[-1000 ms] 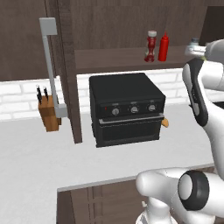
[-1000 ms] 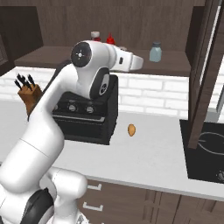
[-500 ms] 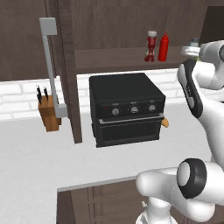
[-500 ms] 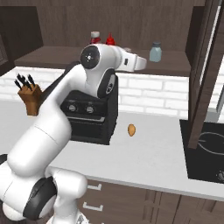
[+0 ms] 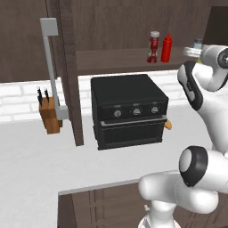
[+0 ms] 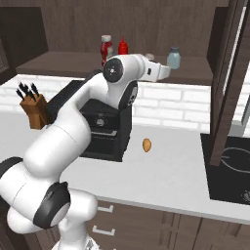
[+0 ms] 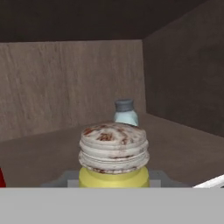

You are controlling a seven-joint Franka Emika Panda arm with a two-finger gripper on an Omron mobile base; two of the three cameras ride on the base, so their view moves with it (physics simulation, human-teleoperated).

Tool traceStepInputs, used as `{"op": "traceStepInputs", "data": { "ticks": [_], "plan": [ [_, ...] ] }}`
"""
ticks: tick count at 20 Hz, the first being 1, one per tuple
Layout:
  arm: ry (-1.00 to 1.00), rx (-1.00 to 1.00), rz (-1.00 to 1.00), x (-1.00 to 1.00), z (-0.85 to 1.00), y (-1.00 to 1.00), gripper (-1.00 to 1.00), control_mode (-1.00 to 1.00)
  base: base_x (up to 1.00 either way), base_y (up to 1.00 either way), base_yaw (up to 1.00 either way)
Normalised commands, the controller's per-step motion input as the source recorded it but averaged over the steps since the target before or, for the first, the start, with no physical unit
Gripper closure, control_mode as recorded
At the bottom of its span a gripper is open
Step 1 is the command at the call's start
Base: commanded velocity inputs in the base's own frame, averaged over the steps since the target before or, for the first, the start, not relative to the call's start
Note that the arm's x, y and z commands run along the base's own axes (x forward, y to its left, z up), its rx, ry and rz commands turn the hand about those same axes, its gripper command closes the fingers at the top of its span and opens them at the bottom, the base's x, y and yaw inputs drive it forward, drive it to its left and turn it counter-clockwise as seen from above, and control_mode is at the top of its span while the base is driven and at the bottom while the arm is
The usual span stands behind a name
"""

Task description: Put the shaker and condiment bottle from the counter next to their counterparts in the cabinet.

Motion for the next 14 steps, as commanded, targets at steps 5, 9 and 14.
{"op": "traceStepInputs", "data": {
  "ticks": [5,9,14],
  "plan": [
    [-0.04,0.0,0.0,0.29,-0.22,-0.11,1.0,-1.0,0.0,0.0,0.0],
    [-0.03,0.0,0.0,0.3,-0.1,-0.11,1.0,-1.0,0.0,0.0,0.0],
    [-0.01,0.0,0.0,0.29,0.0,-0.1,1.0,-1.0,0.0,0.0,0.0]
  ]
}}
